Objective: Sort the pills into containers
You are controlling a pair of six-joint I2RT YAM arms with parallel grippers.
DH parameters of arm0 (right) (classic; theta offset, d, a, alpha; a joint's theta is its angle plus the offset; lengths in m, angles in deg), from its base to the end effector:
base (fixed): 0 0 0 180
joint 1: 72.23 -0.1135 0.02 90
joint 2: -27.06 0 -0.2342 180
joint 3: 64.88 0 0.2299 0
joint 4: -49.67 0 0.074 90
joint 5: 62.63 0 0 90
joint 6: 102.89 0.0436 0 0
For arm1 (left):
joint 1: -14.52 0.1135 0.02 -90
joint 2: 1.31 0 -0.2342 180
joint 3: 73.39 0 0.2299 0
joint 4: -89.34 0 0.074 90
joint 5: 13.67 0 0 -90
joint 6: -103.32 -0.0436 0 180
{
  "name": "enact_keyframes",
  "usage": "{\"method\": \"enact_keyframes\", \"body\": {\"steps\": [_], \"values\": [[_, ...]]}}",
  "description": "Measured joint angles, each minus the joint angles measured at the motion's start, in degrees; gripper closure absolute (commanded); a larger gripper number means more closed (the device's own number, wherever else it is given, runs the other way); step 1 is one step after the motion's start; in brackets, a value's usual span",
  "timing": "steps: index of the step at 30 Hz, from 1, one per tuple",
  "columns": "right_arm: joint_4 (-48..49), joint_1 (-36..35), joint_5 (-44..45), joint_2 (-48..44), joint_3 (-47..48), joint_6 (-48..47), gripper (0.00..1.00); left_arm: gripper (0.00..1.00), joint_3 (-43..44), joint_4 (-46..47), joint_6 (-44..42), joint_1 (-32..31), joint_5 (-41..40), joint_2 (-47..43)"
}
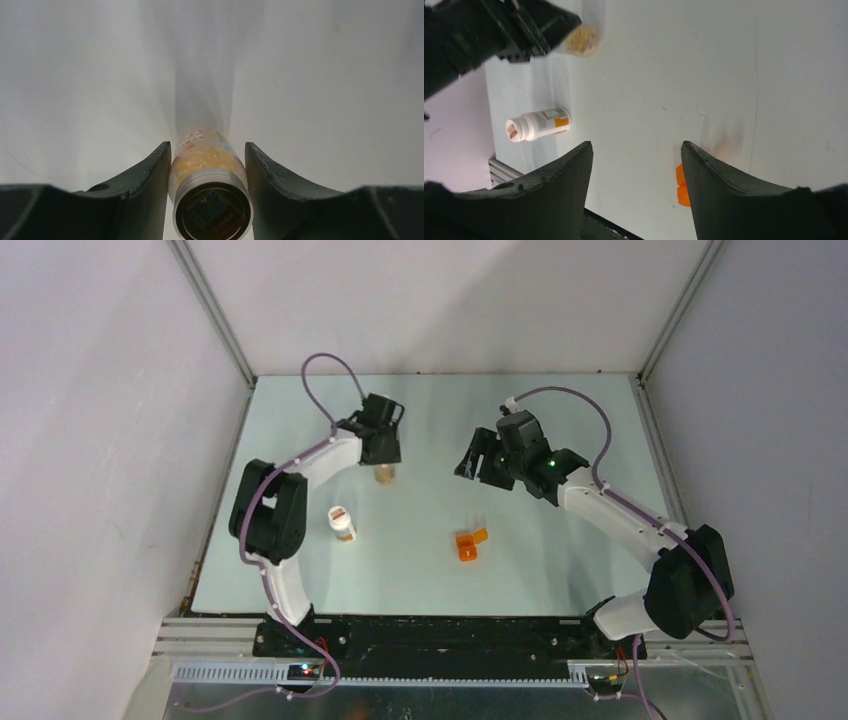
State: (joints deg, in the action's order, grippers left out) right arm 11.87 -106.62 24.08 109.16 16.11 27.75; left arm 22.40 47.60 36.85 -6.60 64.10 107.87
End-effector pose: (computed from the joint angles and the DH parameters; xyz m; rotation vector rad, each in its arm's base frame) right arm 0.2537 0.1767 0.2672 0.0964 2.3616 0.7417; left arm 0.3646 -0.1309 0.1858 -0.1367 2.4981 -0.0505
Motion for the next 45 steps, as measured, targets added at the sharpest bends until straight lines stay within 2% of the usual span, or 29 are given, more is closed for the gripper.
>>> {"method": "enact_keyframes", "body": {"steps": [5, 8, 9, 11, 15, 22, 28, 35, 39, 45], "values": [[-2.43, -1.03, 2.56, -2.49, -2.34, -0.66, 0.32, 0.71, -10.32, 1.4, 0.74, -6.93, 2.45, -7.34], [-3.89, -2.29, 5.2, -3.5, -2.75, -0.79, 0.32, 0.53, -14.6, 1.79, 1.29, -9.9, 2.56, -9.81], [-4.2, -2.8, 5.99, -3.78, -2.93, -0.81, 0.31, 0.4, -15.58, 2.23, 1.51, -10.14, 2.6, -10.58], [-4.79, -3.67, 7.19, -4.35, -3.3, -0.83, 0.3, 0.29, -17.62, 3.17, 2.08, -10.25, 2.58, -12.13], [-5.4, -4.76, 8.24, -4.57, -3.54, -0.92, 0.29, 0.18, -20.0, 3.3, 2.54, -10.25, 2.62, -14.49], [-3.56, -7.61, 9.42, -3.61, -3.63, -2.14, 0.28, 0.14, -20.02, 3.34, 3.21, -10.1, 0.04, -22.43], [-1.44, -12.87, 10.1, 3.78, -0.66, -2.75, 0.23, 0.15, -21.31, 3.82, 5.46, -8.28, -7.43, -36.89], [-3.72, -20.59, 15.23, 19.8, 18.05, -5.86, 0.2, 0.1, -24.68, 3.82, 8.11, -7.72, -15.06, -53.53], [-5.55, -23.19, 19.87, 28.22, 28.68, -6.64, 0.22, 0.05, -25.81, 2.71, 8.44, -7.37, -17.62, -61.24], [-9.09, -23.89, 24.55, 35.41, 34.36, -6.62, 0.3, 0.03, -25.81, 1.46, 8.37, -6.91, -19.45, -67.14]]}}
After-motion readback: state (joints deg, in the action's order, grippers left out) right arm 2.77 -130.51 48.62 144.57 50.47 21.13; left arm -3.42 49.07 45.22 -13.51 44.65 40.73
